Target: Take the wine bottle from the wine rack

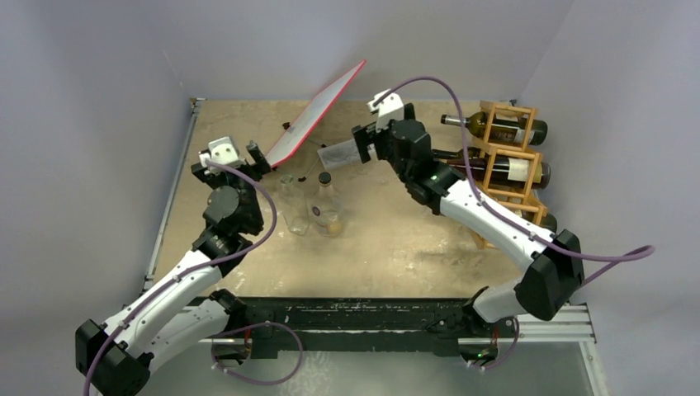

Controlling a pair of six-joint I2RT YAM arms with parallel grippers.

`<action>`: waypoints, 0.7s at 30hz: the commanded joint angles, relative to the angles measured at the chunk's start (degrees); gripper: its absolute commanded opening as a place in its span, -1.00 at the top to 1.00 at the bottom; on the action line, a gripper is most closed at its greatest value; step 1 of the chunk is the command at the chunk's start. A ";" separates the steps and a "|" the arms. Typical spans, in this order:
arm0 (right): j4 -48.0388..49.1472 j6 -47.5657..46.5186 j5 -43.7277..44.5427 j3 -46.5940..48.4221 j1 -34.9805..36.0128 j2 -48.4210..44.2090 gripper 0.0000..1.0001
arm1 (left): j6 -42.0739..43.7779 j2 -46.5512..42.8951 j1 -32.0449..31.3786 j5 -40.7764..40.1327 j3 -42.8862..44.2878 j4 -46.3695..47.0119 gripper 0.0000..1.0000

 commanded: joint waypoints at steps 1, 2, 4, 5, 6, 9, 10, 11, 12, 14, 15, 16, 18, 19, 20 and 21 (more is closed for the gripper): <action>-7.66 4.95 -1.19 3.58 -3.73 -4.96 -0.99 | 4.94 -0.01 -0.40 -0.39 -2.27 9.41 -0.61; -8.57 3.97 -1.89 3.46 -3.90 -5.44 -1.00 | 4.13 0.56 -0.64 0.04 -1.30 7.60 -0.58; -9.73 2.44 -1.45 3.27 -4.38 -6.29 -1.00 | 2.14 0.46 -1.62 0.90 0.47 4.66 -0.57; -9.24 1.36 -0.56 2.71 -4.73 -6.89 -1.00 | 1.27 -0.04 -2.34 1.00 0.84 4.38 -0.57; -9.02 0.26 0.31 2.34 -4.96 -7.51 -1.00 | -0.02 -0.64 -2.97 1.61 1.55 2.92 -0.57; -11.21 -3.32 0.89 2.30 -5.43 -8.84 -1.00 | -0.94 -1.99 -3.40 4.55 3.82 0.05 -0.59; -13.58 -2.67 2.58 3.24 -5.44 -8.80 -1.00 | -1.54 -2.62 -3.40 4.60 4.50 -1.24 -0.60; -16.55 -0.89 3.76 4.80 -5.59 -8.58 -1.00 | -1.11 -3.20 -3.63 4.40 4.04 -0.70 -0.62; -20.19 0.52 3.33 7.18 -5.82 -8.24 -1.00 | -0.48 -3.41 -4.19 3.92 2.57 0.59 -0.66; -25.74 0.25 1.74 11.21 -5.87 -8.17 -1.00 | 1.35 -2.37 -5.21 3.38 2.91 1.12 -0.67; -28.04 -0.27 1.88 13.11 -5.90 -8.46 -1.00 | 0.97 -1.62 -5.24 3.46 4.13 -0.26 -0.66; -29.99 -1.05 1.82 14.18 -5.87 -8.90 -0.99 | 0.83 -1.04 -5.25 3.58 5.07 -1.20 -0.66; -33.11 -2.34 1.59 14.69 -5.88 -10.62 -0.99 | 0.23 -1.25 -5.25 3.78 6.61 -3.20 -0.66; -33.94 -2.94 1.32 14.13 -5.89 -11.69 -1.00 | -0.09 -2.06 -5.25 3.52 6.60 -3.13 -0.68; -34.92 -4.75 0.94 13.72 -5.84 -12.52 -1.00 | -0.23 -2.90 -5.20 3.05 6.28 -2.71 -0.70; -36.40 -6.70 0.74 13.57 -5.88 -12.88 -1.00 | -0.07 -3.51 -5.24 2.49 6.19 -2.37 -0.72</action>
